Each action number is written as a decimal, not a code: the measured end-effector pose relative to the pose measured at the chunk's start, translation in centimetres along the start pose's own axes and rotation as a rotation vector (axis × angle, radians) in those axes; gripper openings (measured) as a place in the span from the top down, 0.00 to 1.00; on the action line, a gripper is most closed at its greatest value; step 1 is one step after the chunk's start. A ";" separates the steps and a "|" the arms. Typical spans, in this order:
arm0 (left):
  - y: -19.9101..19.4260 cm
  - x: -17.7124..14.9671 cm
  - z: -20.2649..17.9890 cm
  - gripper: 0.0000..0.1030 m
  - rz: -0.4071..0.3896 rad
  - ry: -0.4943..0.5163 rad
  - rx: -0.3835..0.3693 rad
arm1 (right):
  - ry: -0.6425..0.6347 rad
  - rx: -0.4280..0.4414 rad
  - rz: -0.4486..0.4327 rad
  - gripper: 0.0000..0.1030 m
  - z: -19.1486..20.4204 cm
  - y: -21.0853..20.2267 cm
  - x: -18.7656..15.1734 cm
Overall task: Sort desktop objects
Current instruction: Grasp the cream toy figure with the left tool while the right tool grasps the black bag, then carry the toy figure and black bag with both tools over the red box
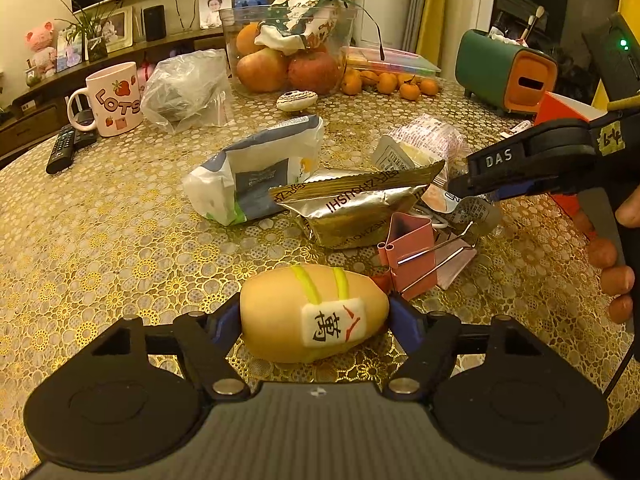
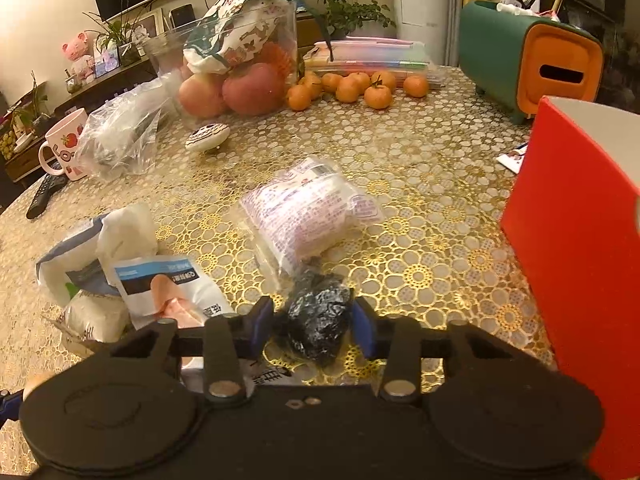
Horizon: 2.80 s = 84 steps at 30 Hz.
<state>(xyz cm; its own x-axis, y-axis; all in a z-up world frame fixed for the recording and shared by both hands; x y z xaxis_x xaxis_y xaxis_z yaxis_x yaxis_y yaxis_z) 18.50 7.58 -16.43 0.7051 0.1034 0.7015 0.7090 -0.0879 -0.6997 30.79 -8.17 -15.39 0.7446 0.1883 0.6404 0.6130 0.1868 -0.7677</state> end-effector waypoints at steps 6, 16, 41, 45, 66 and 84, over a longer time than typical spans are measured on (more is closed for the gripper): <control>-0.9 -0.3 0.0 0.28 0.000 -0.008 0.004 | 0.006 -0.008 -0.015 0.69 -0.9 -1.1 -0.1; -3.0 -0.2 -0.7 0.29 -0.010 -0.026 -0.011 | 0.012 0.003 -0.047 0.72 -2.7 -4.0 -0.2; -8.7 1.0 -5.9 0.29 -0.061 0.001 -0.078 | 0.052 0.098 -0.085 0.73 -6.8 -13.9 -3.5; -9.3 1.4 -7.1 0.29 -0.060 0.021 -0.093 | 0.052 0.105 -0.098 0.73 -7.5 -15.4 -3.6; -9.3 7.9 -18.4 0.29 -0.049 0.182 -0.263 | 0.089 0.028 -0.199 0.73 -16.6 -19.9 0.2; -2.2 14.0 -28.5 0.29 0.019 0.300 -0.360 | 0.159 -0.091 -0.175 0.73 -26.7 -16.4 1.9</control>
<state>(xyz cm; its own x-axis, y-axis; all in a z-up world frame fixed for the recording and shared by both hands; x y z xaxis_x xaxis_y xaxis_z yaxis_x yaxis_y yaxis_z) 27.15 -19.00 -1.23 0.6523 -0.1875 0.7344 0.6171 -0.4311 -0.6583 29.22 -36.66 -2.18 0.6529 0.0057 0.7574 0.7520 0.1147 -0.6491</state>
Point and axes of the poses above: each gripper's, at about its wrist camera, not at the fingertips, and y roughly the way its jaws point, z to its left, x to its top, the point moved 8 cm from there along y, roughly the way its jaws point, and after that the axes turned 9 degrees about -x, right-handed, at the moved point
